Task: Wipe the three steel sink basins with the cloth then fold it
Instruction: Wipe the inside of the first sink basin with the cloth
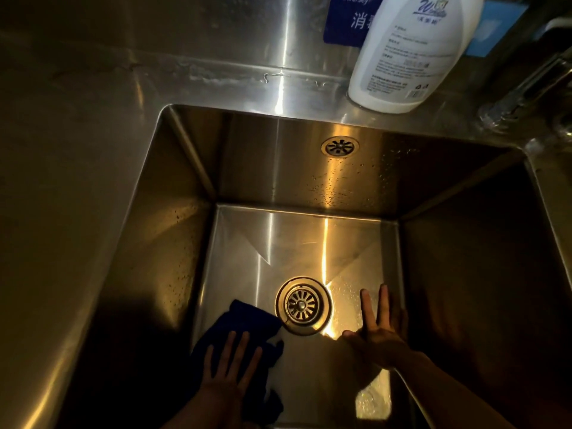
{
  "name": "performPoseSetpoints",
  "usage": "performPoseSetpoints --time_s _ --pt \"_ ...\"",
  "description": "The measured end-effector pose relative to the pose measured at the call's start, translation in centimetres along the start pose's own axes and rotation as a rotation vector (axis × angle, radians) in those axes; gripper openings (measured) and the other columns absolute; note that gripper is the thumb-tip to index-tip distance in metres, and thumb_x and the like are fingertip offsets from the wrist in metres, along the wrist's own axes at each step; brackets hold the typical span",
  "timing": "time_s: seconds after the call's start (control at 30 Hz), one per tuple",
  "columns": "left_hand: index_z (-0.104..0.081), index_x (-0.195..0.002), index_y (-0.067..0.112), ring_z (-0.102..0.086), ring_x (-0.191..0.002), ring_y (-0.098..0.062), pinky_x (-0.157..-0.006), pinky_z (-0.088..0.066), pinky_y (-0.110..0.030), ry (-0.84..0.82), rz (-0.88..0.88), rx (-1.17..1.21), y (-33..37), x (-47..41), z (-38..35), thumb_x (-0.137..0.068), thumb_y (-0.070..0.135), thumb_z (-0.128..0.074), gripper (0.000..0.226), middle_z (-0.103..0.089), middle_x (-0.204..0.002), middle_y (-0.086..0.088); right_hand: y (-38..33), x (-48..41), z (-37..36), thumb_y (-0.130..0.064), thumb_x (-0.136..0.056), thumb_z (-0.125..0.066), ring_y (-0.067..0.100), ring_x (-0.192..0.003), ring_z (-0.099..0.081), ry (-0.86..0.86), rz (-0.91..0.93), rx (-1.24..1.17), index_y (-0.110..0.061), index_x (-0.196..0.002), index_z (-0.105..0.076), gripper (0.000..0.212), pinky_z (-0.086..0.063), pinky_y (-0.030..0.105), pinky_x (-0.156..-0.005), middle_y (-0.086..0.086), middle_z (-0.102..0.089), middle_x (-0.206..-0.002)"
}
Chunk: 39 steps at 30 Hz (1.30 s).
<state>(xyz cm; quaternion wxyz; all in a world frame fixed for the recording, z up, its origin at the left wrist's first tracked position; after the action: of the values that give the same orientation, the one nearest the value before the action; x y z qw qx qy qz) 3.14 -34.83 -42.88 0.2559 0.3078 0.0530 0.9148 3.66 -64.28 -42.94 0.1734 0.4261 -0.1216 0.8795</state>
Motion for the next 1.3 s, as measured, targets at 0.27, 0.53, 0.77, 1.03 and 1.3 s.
performPoseSetpoints --time_s 0.27,0.53,0.77,1.03,1.3 --pt "0.002 -0.151 0.014 0.007 -0.146 -0.037 -0.113 0.006 -0.056 0.061 -0.058 -0.137 0.9 0.3 -1.1 -0.057 0.080 -0.037 0.120 0.009 -0.159 -0.018 0.0 0.1 0.1 -0.081 -0.078 -0.036 0.027 -0.132 0.041 0.038 0.063 -0.020 -0.033 -0.143 0.029 0.104 0.018 0.054 -0.111 0.000 0.058 -0.131" --pt "0.001 -0.151 0.015 0.009 -0.145 -0.038 -0.112 0.009 -0.056 0.077 -0.039 0.004 4.0 -1.2 -1.2 -0.025 0.083 -0.063 0.157 0.010 -0.158 -0.018 -0.7 1.6 0.6 -0.065 -0.090 -0.036 0.033 -0.142 0.027 0.163 0.030 -0.028 -0.033 -0.146 0.026 0.089 -0.003 0.057 -0.116 0.006 0.048 -0.144" --pt "0.001 -0.151 0.016 0.010 -0.146 -0.033 -0.113 0.008 -0.053 0.160 0.017 0.119 10.6 -3.0 0.4 -0.061 0.080 -0.042 0.118 0.006 -0.159 -0.013 -9.4 6.3 -0.2 -0.043 -0.099 -0.013 0.028 -0.135 0.040 0.222 0.165 0.137 -0.029 -0.147 0.020 0.060 0.011 0.059 -0.111 0.009 0.047 -0.145" --pt "-0.063 -0.102 0.008 -0.068 -0.088 -0.034 -0.080 -0.048 -0.037 0.515 0.059 0.151 2.5 -1.5 9.6 -0.073 0.029 -0.039 0.043 -0.067 -0.102 -0.016 -15.8 9.8 0.0 -0.065 -0.061 -0.066 0.025 -0.117 -0.061 0.338 0.359 0.204 -0.031 -0.122 -0.066 0.070 -0.050 0.049 -0.089 0.007 -0.062 -0.129" --pt "-0.024 -0.148 0.016 -0.011 -0.144 -0.041 -0.113 -0.015 -0.055 0.295 0.307 0.088 -5.0 -6.6 10.2 -0.087 0.061 0.005 0.082 -0.016 -0.156 -0.023 -15.1 8.8 -5.4 -0.070 -0.059 -0.072 0.013 -0.124 -0.053 0.304 0.499 0.481 -0.053 -0.129 -0.050 0.075 -0.048 0.054 -0.094 -0.009 -0.052 -0.139"
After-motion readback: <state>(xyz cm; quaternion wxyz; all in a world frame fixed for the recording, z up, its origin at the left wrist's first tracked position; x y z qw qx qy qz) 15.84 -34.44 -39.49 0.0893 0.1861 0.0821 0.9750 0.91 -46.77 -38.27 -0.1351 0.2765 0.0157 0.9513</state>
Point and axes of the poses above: each hand's wrist, its own x-axis away from the middle knuckle, its own z-axis out of the back of the hand, y = z × x, the point moved 9 cm from there along -x, towards the middle knuckle
